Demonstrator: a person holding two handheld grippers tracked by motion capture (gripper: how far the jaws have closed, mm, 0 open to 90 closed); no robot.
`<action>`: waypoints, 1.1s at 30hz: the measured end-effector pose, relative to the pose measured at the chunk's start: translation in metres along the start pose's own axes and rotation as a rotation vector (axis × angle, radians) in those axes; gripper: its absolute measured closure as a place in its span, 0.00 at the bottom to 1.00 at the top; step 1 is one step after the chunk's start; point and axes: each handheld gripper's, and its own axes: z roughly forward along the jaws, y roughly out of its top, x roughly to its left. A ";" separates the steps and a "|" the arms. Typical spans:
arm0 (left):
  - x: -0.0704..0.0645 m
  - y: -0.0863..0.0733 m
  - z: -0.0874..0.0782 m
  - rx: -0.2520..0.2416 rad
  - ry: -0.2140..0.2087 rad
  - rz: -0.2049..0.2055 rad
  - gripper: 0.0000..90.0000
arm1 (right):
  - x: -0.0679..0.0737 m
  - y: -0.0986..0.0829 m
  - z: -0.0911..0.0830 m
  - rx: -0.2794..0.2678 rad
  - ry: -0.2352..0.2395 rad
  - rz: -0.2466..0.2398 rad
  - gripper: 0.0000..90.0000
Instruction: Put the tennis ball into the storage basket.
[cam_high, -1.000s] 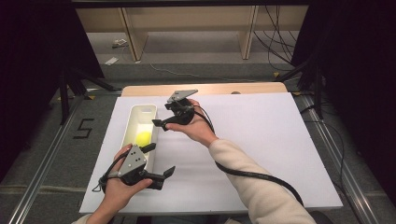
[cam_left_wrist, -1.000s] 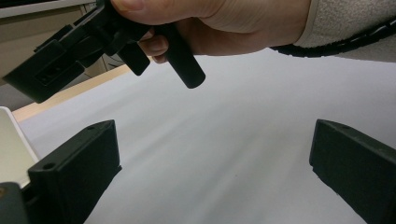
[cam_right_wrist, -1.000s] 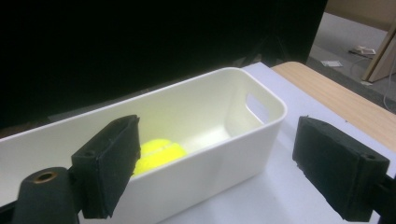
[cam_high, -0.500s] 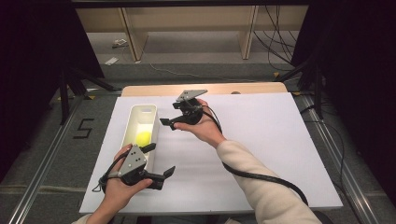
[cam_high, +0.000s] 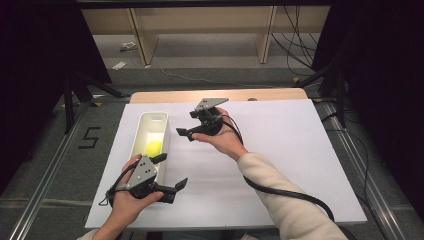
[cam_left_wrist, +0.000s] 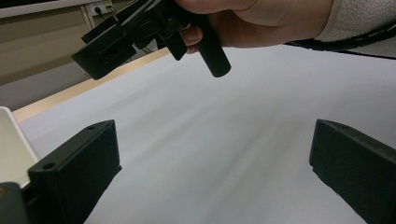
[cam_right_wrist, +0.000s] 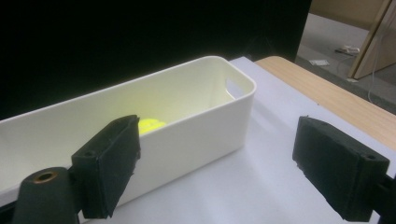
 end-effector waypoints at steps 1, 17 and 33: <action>0.000 0.000 0.000 0.000 0.001 0.000 0.01 | 0.000 -0.001 -0.001 -0.002 -0.003 0.001 0.17; 0.000 0.000 0.001 0.000 0.001 -0.004 0.01 | -0.008 -0.015 -0.027 -0.004 -0.034 0.015 0.17; 0.000 0.000 0.000 0.001 0.000 0.000 0.01 | -0.014 -0.028 -0.054 -0.004 -0.069 0.023 0.17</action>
